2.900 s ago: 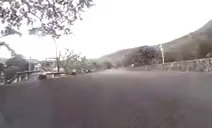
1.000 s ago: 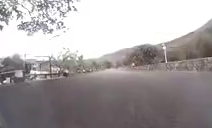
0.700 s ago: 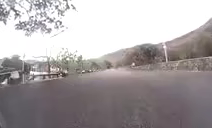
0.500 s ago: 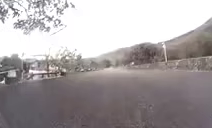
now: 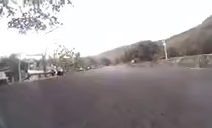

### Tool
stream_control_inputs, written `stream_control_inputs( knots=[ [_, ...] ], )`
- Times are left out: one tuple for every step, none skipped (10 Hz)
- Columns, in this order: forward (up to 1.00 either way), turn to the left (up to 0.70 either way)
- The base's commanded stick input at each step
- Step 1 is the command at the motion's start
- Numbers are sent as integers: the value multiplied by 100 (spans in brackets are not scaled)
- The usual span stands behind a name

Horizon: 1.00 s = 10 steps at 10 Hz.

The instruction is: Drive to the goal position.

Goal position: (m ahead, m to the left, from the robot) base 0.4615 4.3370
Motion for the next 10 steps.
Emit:
stream_control_inputs(
  knots=[
    [70,0],
    [70,0],
    [70,0],
    [70,0],
    [70,0],
    [70,0],
    [70,0],
    [70,0],
    [70,0],
    [70,0]
  ],
)
